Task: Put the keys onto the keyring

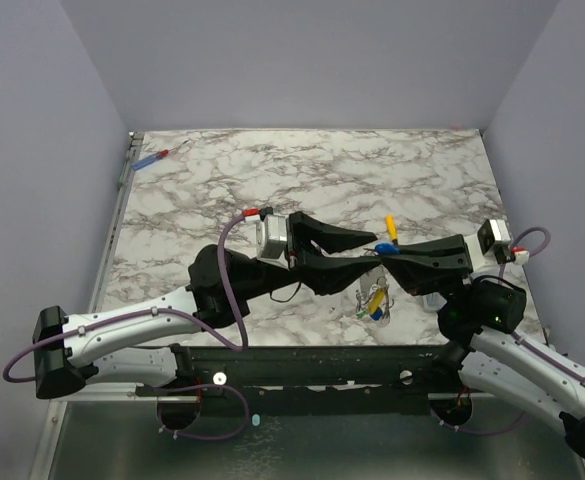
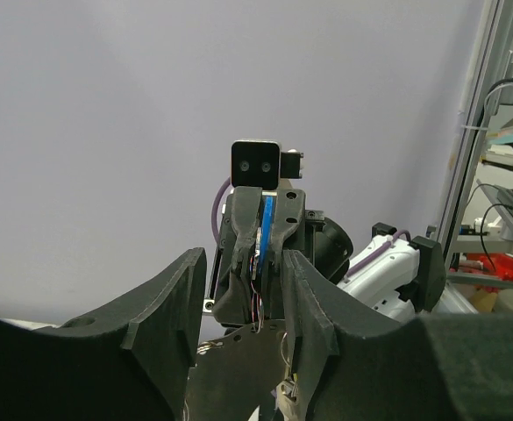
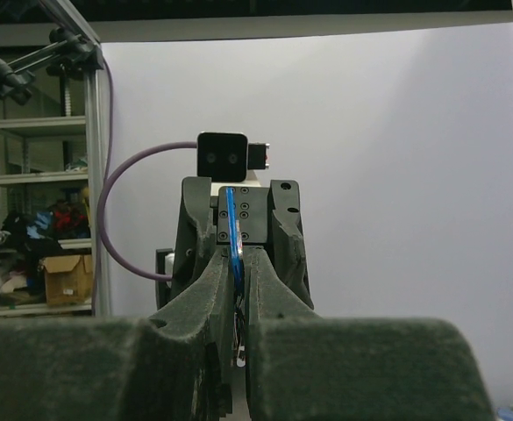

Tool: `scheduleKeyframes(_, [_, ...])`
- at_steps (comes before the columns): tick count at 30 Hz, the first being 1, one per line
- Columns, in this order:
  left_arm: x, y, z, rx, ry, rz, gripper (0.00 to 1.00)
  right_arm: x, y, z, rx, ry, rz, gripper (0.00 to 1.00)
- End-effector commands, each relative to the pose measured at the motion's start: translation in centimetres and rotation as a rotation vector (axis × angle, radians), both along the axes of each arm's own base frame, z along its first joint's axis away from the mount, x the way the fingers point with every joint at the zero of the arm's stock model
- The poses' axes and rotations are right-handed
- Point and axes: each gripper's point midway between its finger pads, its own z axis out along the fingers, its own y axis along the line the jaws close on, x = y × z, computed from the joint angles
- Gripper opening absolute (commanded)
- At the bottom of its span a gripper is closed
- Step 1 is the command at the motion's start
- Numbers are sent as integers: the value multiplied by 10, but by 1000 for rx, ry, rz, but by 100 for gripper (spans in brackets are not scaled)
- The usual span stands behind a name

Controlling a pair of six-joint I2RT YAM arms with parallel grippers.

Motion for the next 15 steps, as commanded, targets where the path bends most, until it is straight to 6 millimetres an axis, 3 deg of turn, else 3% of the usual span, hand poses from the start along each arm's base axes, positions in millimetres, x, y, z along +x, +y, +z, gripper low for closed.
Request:
scheduleKeyframes(1, [-8, 5, 22, -58, -34, -28, 44, -10, -7, 10, 41, -47, 14, 1])
scheduleKeyframes(11, [-7, 1, 22, -56, -32, -29, 31, -9, -3, 6, 26, -43, 31, 1])
scheduleKeyframes(13, [-5, -2, 20, -49, -31, -26, 25, -10, -4, 6, 28, -47, 33, 1])
scheduleKeyframes(15, [-4, -4, 17, -43, -27, -20, 5, -11, -4, 6, 27, -52, 34, 1])
